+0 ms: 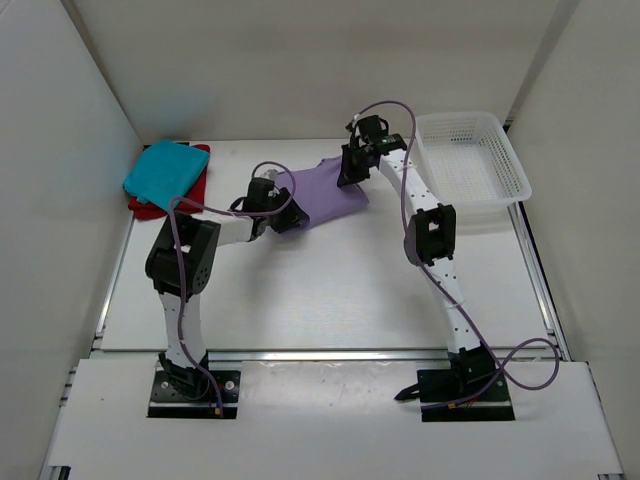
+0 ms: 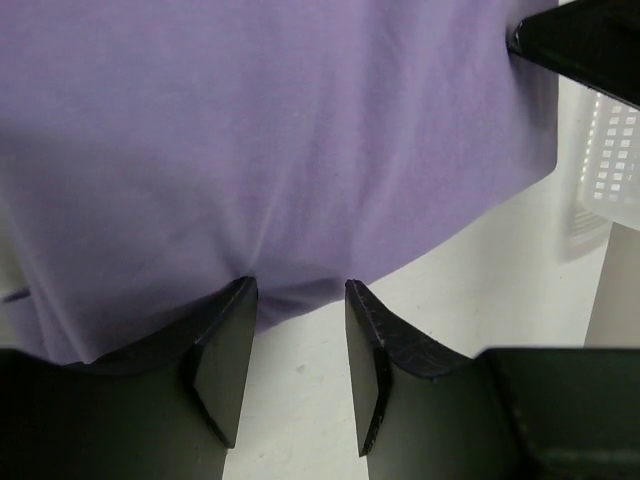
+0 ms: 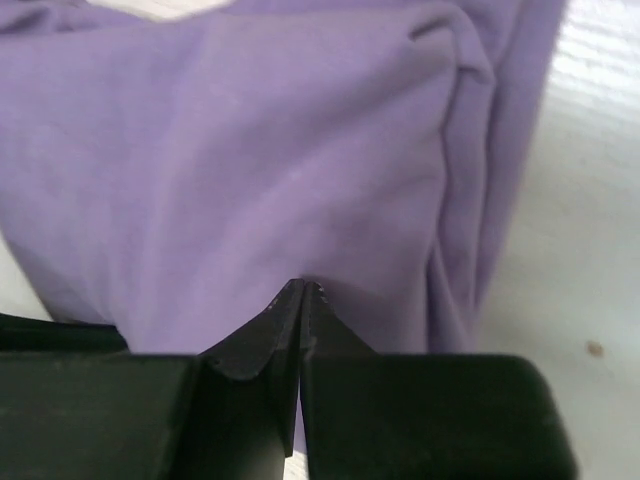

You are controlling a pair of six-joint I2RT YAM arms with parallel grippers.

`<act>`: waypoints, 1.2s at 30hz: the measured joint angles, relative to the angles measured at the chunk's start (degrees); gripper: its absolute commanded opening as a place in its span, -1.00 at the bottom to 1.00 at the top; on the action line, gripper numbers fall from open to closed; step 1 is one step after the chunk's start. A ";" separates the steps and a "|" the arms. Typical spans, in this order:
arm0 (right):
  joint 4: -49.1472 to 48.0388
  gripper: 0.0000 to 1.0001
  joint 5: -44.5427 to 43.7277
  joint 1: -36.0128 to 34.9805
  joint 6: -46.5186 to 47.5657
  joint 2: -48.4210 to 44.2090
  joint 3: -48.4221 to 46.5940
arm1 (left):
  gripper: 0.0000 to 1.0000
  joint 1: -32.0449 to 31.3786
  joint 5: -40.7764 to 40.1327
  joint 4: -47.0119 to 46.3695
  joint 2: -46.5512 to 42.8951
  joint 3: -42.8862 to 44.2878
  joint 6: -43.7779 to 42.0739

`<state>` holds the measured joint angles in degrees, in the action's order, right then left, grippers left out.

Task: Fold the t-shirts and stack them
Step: Fold the long partially folded tshirt into a neat square, then put the neatly folded tshirt into the corner of the board with the left arm

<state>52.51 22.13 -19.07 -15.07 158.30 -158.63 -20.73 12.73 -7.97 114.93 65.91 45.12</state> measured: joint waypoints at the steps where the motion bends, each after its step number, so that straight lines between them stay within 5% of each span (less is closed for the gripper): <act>1: 1.11 -1.00 -1.01 -0.02 0.07 0.00 -0.15 | 0.07 0.24 0.22 -1.25 -0.35 -1.20 0.33; 8: 7.43 -1.00 -5.90 -1.14 0.17 0.00 -0.66 | 0.21 0.66 1.68 -3.82 -6.32 -8.41 1.38; 16: 10.16 -1.00 -8.13 -2.32 1.46 -6.29 3.76 | 0.35 4.55 2.03 -0.31 -14.58 -5.60 -1.90; 25: -1.51 -1.00 -4.76 -3.17 3.26 -24.83 29.68 | 0.36 11.56 -0.98 6.60 -7.32 0.17 -7.32; 29: -8.22 -1.00 -2.40 -2.25 3.04 -24.02 41.13 | 0.40 11.74 -0.94 9.79 -2.60 1.79 -8.15; 34: -10.12 -1.00 0.52 0.11 2.89 -20.26 42.97 | 0.40 11.63 -0.31 9.70 -1.27 3.50 -8.22; 36: -11.19 -0.83 1.01 0.81 2.91 -20.37 43.01 | 0.38 11.45 -0.37 10.56 -0.20 4.96 -8.35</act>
<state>41.32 23.14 -18.26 -12.16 137.93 -115.61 -9.28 12.36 2.59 114.74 70.87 36.77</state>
